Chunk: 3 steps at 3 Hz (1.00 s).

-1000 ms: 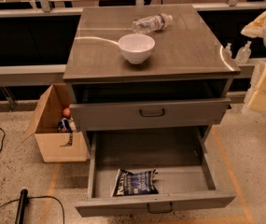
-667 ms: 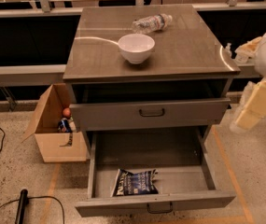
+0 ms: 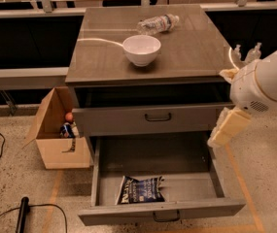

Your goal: Pick blue chip bag from middle drawer and place on counter

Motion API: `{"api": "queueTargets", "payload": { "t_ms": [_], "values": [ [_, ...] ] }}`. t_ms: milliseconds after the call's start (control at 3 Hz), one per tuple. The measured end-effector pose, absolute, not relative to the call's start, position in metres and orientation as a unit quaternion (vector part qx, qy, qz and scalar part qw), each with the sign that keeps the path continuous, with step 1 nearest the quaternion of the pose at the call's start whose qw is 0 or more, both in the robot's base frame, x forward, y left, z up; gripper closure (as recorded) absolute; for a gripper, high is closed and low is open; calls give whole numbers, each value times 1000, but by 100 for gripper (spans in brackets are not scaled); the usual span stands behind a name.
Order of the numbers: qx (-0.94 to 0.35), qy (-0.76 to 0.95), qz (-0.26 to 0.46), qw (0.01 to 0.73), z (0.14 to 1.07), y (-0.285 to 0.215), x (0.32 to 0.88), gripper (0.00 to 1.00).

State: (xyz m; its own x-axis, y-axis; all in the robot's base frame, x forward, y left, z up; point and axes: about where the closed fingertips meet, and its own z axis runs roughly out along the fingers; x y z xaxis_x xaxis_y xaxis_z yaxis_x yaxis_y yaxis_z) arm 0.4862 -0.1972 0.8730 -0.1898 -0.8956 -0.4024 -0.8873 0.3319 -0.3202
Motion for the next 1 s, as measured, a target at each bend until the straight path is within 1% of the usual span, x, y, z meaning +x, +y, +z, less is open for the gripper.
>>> {"api": "queueTargets", "payload": {
  "t_ms": [333, 667, 1000],
  "values": [
    [-581, 766, -3, 275, 834, -188, 501, 0],
    [-583, 770, 22, 257, 774, -170, 492, 0],
    [-583, 770, 22, 257, 774, -170, 492, 0]
  ]
}}
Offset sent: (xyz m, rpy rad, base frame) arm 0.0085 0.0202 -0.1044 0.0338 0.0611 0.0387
